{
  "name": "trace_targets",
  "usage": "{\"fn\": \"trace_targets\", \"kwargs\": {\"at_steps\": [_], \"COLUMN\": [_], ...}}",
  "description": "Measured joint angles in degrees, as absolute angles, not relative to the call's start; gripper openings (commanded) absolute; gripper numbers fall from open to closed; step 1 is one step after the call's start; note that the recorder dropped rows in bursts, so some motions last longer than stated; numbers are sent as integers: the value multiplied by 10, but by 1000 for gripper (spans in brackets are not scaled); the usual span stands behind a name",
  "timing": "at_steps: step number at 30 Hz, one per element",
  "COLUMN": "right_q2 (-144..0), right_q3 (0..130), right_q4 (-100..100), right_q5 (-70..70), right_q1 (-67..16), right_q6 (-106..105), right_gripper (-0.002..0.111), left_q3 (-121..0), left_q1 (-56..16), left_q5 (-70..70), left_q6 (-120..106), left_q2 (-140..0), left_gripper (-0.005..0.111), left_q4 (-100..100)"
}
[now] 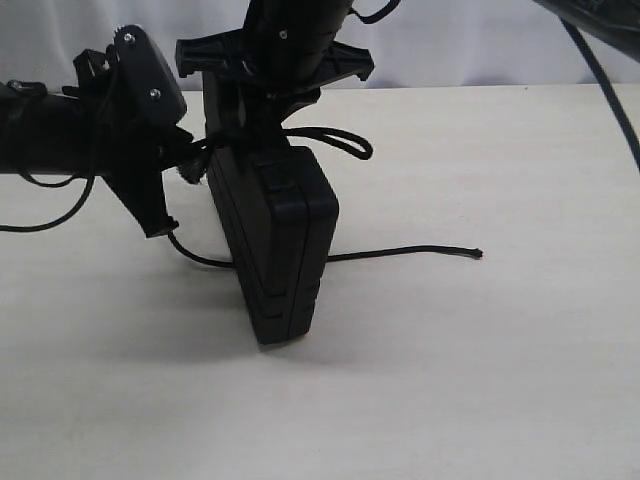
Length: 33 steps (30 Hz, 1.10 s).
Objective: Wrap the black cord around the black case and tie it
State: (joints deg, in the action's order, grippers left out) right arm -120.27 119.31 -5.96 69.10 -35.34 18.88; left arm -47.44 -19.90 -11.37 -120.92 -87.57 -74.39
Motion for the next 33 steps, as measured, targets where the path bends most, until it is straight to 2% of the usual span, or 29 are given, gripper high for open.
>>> {"fn": "trace_targets", "kwargs": {"at_steps": [9, 14, 17, 23, 29, 33], "right_q2": [-1203, -1203, -1203, -1203, -1203, -1203], "right_q3": [1193, 1193, 1193, 1193, 1193, 1193], "right_q4": [-60, -60, -60, -60, -60, -60], "right_q5": [691, 691, 691, 691, 691, 691], "right_q1": [-353, -353, -353, -353, -353, -353], "right_q6": [189, 189, 189, 189, 189, 189], "right_gripper": [4, 4, 4, 4, 4, 4], "left_q3": [-490, -490, -485, -434, -433, -433], "left_q1": [-200, -200, -200, -200, -200, -200], "left_q5": [-202, -118, -143, -112, -4, 3], "left_q6": [-1209, -1209, -1205, -1204, -1204, -1204], "left_q2": [-876, -828, -810, -810, -839, -865], "left_gripper": [13, 13, 13, 13, 13, 13], "left_q4": [-795, -796, -779, -625, -609, -609]}}
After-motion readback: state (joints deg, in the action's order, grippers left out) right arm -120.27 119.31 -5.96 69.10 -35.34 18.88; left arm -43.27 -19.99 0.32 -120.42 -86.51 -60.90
